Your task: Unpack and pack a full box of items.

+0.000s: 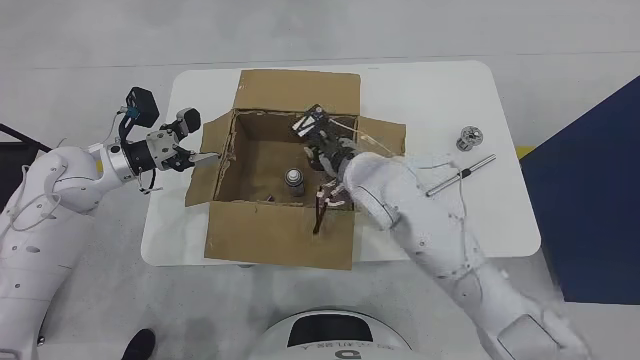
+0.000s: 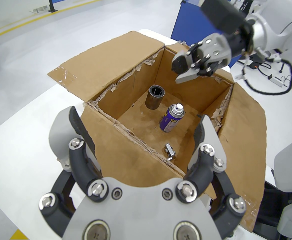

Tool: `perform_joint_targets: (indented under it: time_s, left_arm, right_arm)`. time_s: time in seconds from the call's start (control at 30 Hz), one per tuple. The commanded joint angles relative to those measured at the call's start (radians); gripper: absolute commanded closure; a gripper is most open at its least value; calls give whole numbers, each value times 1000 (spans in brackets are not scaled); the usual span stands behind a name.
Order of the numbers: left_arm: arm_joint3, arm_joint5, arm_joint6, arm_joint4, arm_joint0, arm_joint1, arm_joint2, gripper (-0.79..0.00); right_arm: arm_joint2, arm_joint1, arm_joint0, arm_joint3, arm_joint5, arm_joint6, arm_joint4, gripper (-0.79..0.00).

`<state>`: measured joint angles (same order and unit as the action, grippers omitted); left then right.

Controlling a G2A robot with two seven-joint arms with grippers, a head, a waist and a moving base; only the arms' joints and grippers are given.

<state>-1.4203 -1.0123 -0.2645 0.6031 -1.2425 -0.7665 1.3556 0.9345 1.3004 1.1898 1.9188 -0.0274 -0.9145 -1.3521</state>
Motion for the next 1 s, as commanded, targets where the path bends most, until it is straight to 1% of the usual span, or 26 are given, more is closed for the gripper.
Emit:
perform_joint_targets:
  time_s: [0.0, 0.1, 0.17, 0.27, 0.33, 0.4, 0.47, 0.57, 0.67, 0.7, 0.77, 0.8, 0.83, 0.9, 0.97]
  left_arm:
    - [0, 0, 0, 0, 0, 0, 0, -785]
    - [0, 0, 0, 0, 0, 0, 0, -785]
    - [0, 0, 0, 0, 0, 0, 0, -785]
    - [0, 0, 0, 0, 0, 0, 0, -785]
    - [0, 0, 0, 0, 0, 0, 0, -785]
    - [0, 0, 0, 0, 0, 0, 0, -785]
    - [0, 0, 0, 0, 0, 0, 0, -785]
    - [0, 0, 0, 0, 0, 0, 0, -785]
    - [0, 0, 0, 0, 0, 0, 0, -785]
    - [0, 0, 0, 0, 0, 0, 0, -785]
    - [0, 0, 0, 0, 0, 0, 0, -785]
    - [0, 0, 0, 0, 0, 0, 0, -785]
    - [0, 0, 0, 0, 0, 0, 0, -785]
    - [0, 0, 0, 0, 0, 0, 0, -785]
    - [0, 0, 0, 0, 0, 0, 0, -785]
  right_arm:
    - [143, -25, 138, 147, -10, 66, -11, -231]
    - [354, -50, 322, 255, -23, 180, 37, -234]
    - [480, -59, 408, 260, -18, 235, 105, -259]
    - [620, -65, 471, 221, 0, 295, 212, -283]
    - [694, -67, 476, 162, 17, 322, 298, -302]
    - [747, -68, 449, 83, -16, 316, 342, -317]
    - [774, -69, 403, 5, -34, 299, 380, -336]
    - [794, -72, 335, -88, -72, 274, 389, -339]
    - [790, -77, 263, -182, -123, 234, 324, -348]
    - [778, -78, 234, -218, -140, 213, 294, -366]
    - [746, -79, 177, -291, -175, 178, 236, -486]
    - [731, -78, 149, -328, -175, 162, 226, -588]
    - [722, -79, 123, -364, -175, 153, 215, -656]
    - [702, -79, 78, -426, -168, 143, 204, -702]
    - [689, -78, 49, -471, -152, 148, 210, -699]
